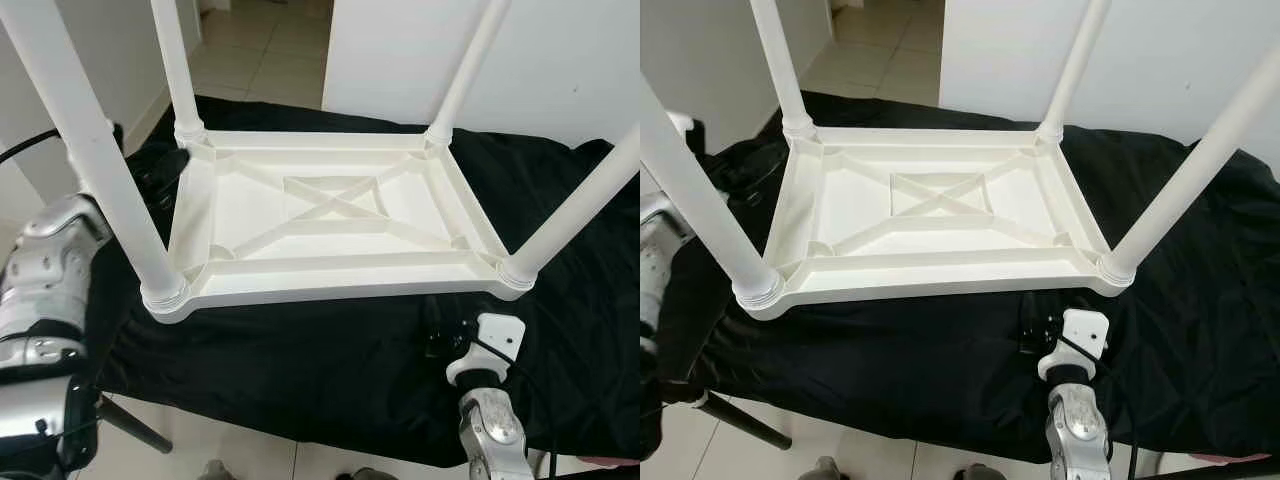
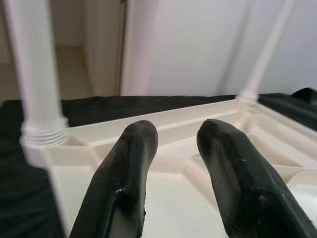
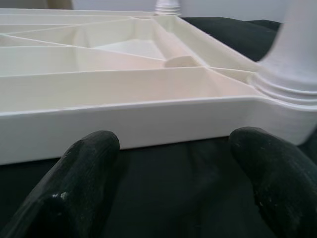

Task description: Building children table

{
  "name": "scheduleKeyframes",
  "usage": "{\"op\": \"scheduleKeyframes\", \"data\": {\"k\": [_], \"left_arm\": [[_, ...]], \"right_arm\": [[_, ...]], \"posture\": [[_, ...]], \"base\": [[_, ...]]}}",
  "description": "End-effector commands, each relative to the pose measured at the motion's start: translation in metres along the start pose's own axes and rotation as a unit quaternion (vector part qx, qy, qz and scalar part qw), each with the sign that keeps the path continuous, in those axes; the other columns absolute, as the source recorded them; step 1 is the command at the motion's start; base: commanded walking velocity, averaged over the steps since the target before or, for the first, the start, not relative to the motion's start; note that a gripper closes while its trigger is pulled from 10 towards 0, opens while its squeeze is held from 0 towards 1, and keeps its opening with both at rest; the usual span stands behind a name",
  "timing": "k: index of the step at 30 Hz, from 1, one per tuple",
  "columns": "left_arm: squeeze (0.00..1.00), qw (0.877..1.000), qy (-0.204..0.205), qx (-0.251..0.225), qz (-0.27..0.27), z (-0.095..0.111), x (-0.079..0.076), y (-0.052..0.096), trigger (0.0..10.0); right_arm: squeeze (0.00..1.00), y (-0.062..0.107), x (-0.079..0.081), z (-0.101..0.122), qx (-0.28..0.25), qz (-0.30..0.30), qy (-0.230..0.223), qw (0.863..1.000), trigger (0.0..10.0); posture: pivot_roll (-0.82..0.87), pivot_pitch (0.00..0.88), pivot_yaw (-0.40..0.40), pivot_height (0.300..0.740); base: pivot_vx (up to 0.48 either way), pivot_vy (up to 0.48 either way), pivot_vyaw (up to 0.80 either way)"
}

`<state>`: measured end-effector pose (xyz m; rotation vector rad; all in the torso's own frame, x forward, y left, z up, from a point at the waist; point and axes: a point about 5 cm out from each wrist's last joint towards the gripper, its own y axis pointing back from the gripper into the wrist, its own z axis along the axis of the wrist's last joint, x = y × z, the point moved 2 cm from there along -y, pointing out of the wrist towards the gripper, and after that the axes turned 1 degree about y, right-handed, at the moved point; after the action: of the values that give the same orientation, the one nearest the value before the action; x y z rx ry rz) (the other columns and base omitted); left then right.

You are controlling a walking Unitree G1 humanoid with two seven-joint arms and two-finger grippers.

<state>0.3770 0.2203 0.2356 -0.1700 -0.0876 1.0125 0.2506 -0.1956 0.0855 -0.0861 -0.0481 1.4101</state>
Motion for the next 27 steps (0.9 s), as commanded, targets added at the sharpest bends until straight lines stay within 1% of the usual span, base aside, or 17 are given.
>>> {"op": "scheduleKeyframes", "data": {"k": [1, 2, 3, 5, 7, 10, 11, 12, 13, 16, 17, 19, 20, 21, 24, 26, 27], "left_arm": [[0.0, 0.995, 0.004, 0.009, -0.101, -0.007, -0.026, 0.001, 10.0], [0.0, 0.992, 0.004, 0.012, -0.123, -0.01, -0.035, 0.004, 10.0], [0.0, 0.992, 0.004, 0.012, -0.123, -0.01, -0.035, 0.004, 10.0], [0.0, 0.99, 0.008, 0.014, -0.138, -0.012, -0.041, 0.006, 10.0], [0.0, 0.983, 0.014, 0.033, -0.183, -0.023, -0.064, 0.019, 10.0], [0.0, 0.971, 0.019, 0.049, -0.234, -0.032, -0.092, 0.034, 10.0], [0.0, 0.971, 0.019, 0.049, -0.234, -0.032, -0.092, 0.034, 10.0], [0.0, 0.968, 0.025, 0.052, -0.244, -0.032, -0.099, 0.037, 10.0], [0.0, 0.968, 0.025, 0.052, -0.244, -0.032, -0.099, 0.037, 10.0], [0.0, 0.961, 0.052, 0.037, -0.269, -0.024, -0.129, 0.045, 10.0], [0.0, 0.961, 0.052, 0.037, -0.269, -0.024, -0.129, 0.045, 10.0], [0.0, 0.959, 0.062, 0.025, -0.276, -0.018, -0.142, 0.046, 10.0], [0.0, 0.959, 0.062, 0.025, -0.276, -0.018, -0.142, 0.046, 10.0], [0.0, 0.96, 0.055, 0.01, -0.275, -0.012, -0.154, 0.043, 10.0], [0.0, 0.96, 0.053, 0.006, -0.274, -0.01, -0.157, 0.042, 10.0], [0.0, 0.962, 0.066, 0.0, -0.266, -0.009, -0.166, 0.038, 10.0], [0.0, 0.962, 0.066, 0.0, -0.266, -0.009, -0.166, 0.038, 10.0]], "right_arm": [[0.0, -0.003, -0.01, -0.005, 0.016, -0.011, 0.012, 1.0, 10.0], [0.0, -0.007, -0.013, -0.004, 0.017, -0.012, 0.015, 1.0, 10.0], [0.0, -0.007, -0.013, -0.004, 0.017, -0.012, 0.015, 1.0, 10.0], [0.0, -0.011, -0.015, -0.004, 0.017, -0.012, 0.016, 1.0, 10.0], [0.0, -0.023, -0.017, -0.005, 0.022, -0.009, 0.024, 0.999, 10.0], [0.0, -0.035, -0.017, -0.005, 0.026, -0.005, 0.03, 0.999, 10.0], [0.0, -0.035, -0.017, -0.005, 0.026, -0.005, 0.03, 0.999, 10.0], [0.0, -0.039, -0.016, -0.005, 0.026, -0.001, 0.034, 0.999, 10.0], [0.0, -0.039, -0.016, -0.005, 0.026, -0.001, 0.034, 0.999, 10.0], [0.0, -0.053, -0.011, -0.005, 0.029, 0.013, 0.036, 0.999, 10.0], [0.0, -0.053, -0.011, -0.005, 0.029, 0.013, 0.036, 0.999, 10.0], [0.0, -0.062, -0.008, -0.006, 0.031, 0.018, 0.036, 0.999, 10.0], [0.0, -0.062, -0.008, -0.006, 0.031, 0.018, 0.036, 0.999, 10.0], [0.0, -0.073, -0.003, -0.007, 0.036, 0.025, 0.04, 0.998, 10.0], [0.0, -0.076, -0.001, -0.007, 0.037, 0.029, 0.04, 0.998, 10.0], [0.0, -0.084, 0.005, -0.009, 0.044, 0.037, 0.042, 0.997, 10.0], [0.0, -0.084, 0.005, -0.009, 0.044, 0.037, 0.042, 0.997, 10.0]], "posture": [[-0.05, 0.046, -0.027, 0.74], [-0.04, 0.049, -0.034, 0.74], [-0.04, 0.049, -0.034, 0.74], [-0.04, 0.049, -0.034, 0.74], [-0.02, 0.056, -0.053, 0.74], [-0.01, 0.057, -0.059, 0.74], [-0.01, 0.057, -0.059, 0.74], [0.0, 0.062, -0.071, 0.74], [0.0, 0.062, -0.071, 0.74], [0.02, 0.068, -0.083, 0.74], [0.02, 0.068, -0.083, 0.74], [0.02, 0.071, -0.085, 0.74], [0.02, 0.071, -0.085, 0.74], [0.02, 0.071, -0.085, 0.74], [0.02, 0.071, -0.085, 0.74], [0.03, 0.065, -0.068, 0.74], [0.03, 0.065, -0.068, 0.74]], "base": [[0.0, 0.0, 0.0], [0.0, 0.0, 0.0], [0.0, 0.0, 0.0], [0.0, 0.0, 0.0], [0.0, 0.0, 0.0], [0.0, 0.0, 0.0], [0.0, 0.0, 0.0], [0.0, 0.0, 0.0], [0.0, 0.0, 0.0], [0.0, 0.0, 0.0], [0.0, 0.0, 0.0], [0.0, 0.0, 0.0], [0.0, 0.0, 0.0], [0.0, 0.0, 0.0], [0.0, 0.0, 0.0], [0.0, 0.0, 0.0], [0.0, 0.0, 0.0]]}}
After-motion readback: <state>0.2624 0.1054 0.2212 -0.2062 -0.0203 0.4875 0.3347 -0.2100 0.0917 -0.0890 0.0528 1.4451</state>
